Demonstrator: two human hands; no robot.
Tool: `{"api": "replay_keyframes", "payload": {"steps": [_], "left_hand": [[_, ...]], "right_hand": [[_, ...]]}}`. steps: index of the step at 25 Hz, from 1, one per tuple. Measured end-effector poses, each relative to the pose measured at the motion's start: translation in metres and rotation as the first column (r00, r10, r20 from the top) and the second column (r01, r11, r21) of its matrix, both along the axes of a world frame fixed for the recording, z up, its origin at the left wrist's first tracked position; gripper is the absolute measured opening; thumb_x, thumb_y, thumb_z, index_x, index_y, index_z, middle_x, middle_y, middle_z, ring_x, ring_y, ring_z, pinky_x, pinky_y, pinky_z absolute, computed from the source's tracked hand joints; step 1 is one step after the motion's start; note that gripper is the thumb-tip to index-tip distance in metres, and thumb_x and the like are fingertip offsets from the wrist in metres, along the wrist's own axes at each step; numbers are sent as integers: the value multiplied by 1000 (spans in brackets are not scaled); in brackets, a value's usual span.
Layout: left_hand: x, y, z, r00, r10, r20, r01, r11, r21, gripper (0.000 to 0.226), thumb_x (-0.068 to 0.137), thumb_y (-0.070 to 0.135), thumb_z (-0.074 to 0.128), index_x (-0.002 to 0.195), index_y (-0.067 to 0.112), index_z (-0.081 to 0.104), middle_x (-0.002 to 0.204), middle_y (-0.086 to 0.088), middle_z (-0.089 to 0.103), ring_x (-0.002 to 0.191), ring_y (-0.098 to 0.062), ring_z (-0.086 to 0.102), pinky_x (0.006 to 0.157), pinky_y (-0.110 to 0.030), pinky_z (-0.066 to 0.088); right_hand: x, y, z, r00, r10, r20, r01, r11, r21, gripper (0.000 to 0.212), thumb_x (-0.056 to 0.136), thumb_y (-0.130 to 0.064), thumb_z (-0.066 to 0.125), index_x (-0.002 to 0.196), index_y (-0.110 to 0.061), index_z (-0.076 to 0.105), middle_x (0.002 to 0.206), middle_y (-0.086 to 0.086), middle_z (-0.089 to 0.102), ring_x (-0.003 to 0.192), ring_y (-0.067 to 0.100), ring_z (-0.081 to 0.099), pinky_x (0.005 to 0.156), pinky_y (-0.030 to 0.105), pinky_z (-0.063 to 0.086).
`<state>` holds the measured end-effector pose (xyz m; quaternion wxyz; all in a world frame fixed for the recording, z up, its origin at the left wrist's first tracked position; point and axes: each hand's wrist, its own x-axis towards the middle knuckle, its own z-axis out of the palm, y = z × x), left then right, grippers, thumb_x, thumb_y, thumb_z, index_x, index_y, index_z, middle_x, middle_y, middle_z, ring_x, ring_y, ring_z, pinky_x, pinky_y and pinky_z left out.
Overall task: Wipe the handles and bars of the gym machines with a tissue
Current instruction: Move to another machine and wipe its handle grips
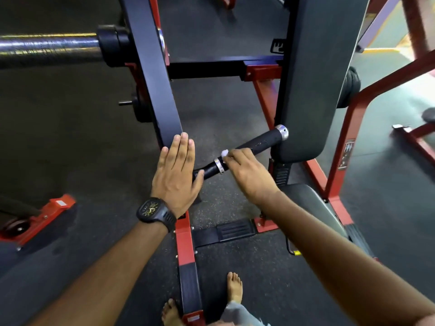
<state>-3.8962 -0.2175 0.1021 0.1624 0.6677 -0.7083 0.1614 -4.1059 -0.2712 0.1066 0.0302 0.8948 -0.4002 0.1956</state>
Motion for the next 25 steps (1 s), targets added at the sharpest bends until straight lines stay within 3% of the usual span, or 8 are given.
{"api": "replay_keyframes", "payload": {"steps": [1, 4, 8, 11, 15, 18, 22, 25], "left_hand": [[0, -4, 3, 1000, 3, 5, -3, 1000, -6, 74, 93, 42, 37, 152, -1, 24, 161, -17, 21, 149, -27, 13, 121, -36, -6], [0, -11, 6, 1000, 25, -7, -25, 1000, -9, 74, 93, 43, 36, 152, 1, 24, 161, -16, 19, 150, -27, 12, 121, -36, -9], [-2, -9, 2, 1000, 11, -25, -11, 1000, -15, 75, 92, 42, 37, 153, 1, 23, 161, -15, 18, 150, -27, 11, 122, -36, -8], [0, -9, 2, 999, 9, -44, -10, 1000, -28, 75, 91, 40, 38, 153, 1, 22, 161, -15, 18, 150, -27, 13, 123, -37, -6], [-2, -9, 2, 999, 3, -46, -5, 999, -32, 75, 90, 39, 38, 153, 2, 21, 162, -13, 17, 150, -26, 12, 122, -36, -6], [-1, -10, 3, 999, 13, -49, -14, 999, -34, 74, 90, 38, 38, 153, 2, 22, 161, -13, 18, 150, -26, 12, 122, -35, -7], [-2, -9, 4, 999, 4, -43, -5, 1000, -22, 74, 90, 38, 38, 152, 2, 24, 161, -13, 19, 150, -24, 11, 122, -35, -6], [-1, -8, 4, 999, 5, -43, -5, 1000, -15, 74, 90, 38, 38, 153, 2, 24, 161, -13, 19, 150, -25, 11, 122, -35, -7]], "right_hand": [[-10, -9, 5, 999, 29, -32, -30, 1000, -11, 43, 81, 6, 68, 123, -1, 61, 116, 14, 59, 102, 32, 51, 77, 43, 58], [-22, -26, 10, 955, -249, 162, 246, 968, 39, 34, 82, 7, 68, 114, -4, 67, 107, 13, 61, 95, 32, 53, 75, 46, 56], [-15, -22, 6, 994, -107, 24, 107, 994, -1, 31, 84, 4, 70, 113, -5, 66, 106, 10, 60, 92, 27, 51, 74, 40, 56], [-28, -43, 15, 949, -288, 126, 291, 957, -4, 16, 88, 4, 62, 94, -9, 67, 83, 8, 60, 82, 30, 53, 75, 41, 50], [-32, -32, 17, 986, -158, 51, 159, 987, -10, 28, 85, 5, 67, 112, -2, 66, 107, 13, 61, 95, 30, 53, 75, 40, 54], [-44, -44, 25, 921, -345, 180, 345, 938, 35, 24, 88, 6, 62, 109, -3, 69, 101, 14, 61, 92, 31, 52, 79, 42, 53], [-41, -38, 19, 975, -200, 92, 203, 979, -20, 26, 89, 4, 62, 114, -3, 65, 107, 14, 60, 95, 32, 53, 77, 43, 54], [-48, -46, 18, 876, -414, 247, 410, 909, 69, 21, 95, 2, 51, 106, -5, 68, 103, 15, 61, 93, 33, 52, 83, 47, 51]]}}
